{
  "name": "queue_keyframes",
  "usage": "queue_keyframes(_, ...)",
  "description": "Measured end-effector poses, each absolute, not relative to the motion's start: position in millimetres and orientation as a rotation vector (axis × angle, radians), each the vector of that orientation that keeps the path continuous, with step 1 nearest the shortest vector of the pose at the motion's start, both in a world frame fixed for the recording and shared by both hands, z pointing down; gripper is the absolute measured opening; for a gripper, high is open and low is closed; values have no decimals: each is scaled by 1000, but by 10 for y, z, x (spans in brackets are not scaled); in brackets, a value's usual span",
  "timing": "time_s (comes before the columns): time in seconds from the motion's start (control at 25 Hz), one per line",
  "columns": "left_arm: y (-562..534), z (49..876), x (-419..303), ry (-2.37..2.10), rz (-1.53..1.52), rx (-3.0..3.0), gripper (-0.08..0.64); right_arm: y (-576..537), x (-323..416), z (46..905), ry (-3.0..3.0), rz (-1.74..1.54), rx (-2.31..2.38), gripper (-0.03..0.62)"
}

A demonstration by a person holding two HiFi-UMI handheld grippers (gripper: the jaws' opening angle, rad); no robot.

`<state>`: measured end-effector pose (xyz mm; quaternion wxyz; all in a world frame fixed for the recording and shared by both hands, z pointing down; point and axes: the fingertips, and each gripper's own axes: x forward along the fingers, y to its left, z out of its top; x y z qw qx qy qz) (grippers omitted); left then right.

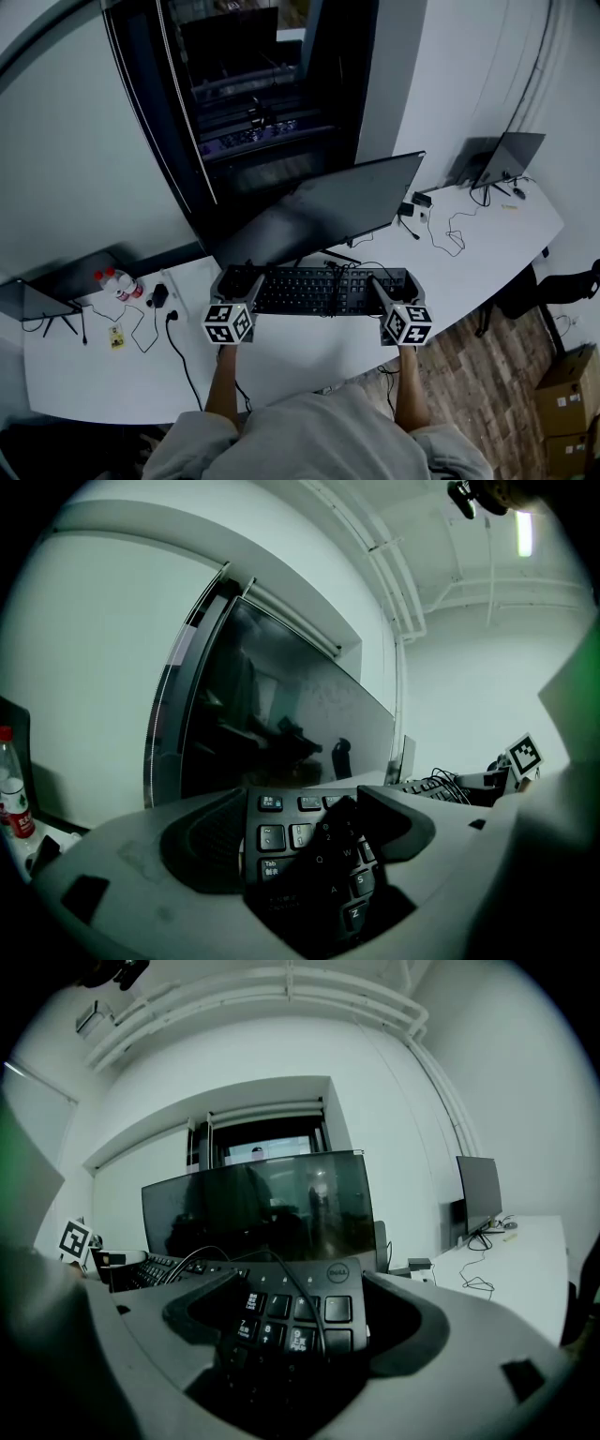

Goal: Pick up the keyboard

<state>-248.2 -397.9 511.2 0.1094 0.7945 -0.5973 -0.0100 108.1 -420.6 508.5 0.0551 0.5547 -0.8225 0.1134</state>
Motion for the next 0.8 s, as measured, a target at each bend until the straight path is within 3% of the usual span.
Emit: queue_keyframes(0.8,-4008,5149,-2521,-1745,-11,2333,342,-4221,1047,5160,-2486,374,1684,399)
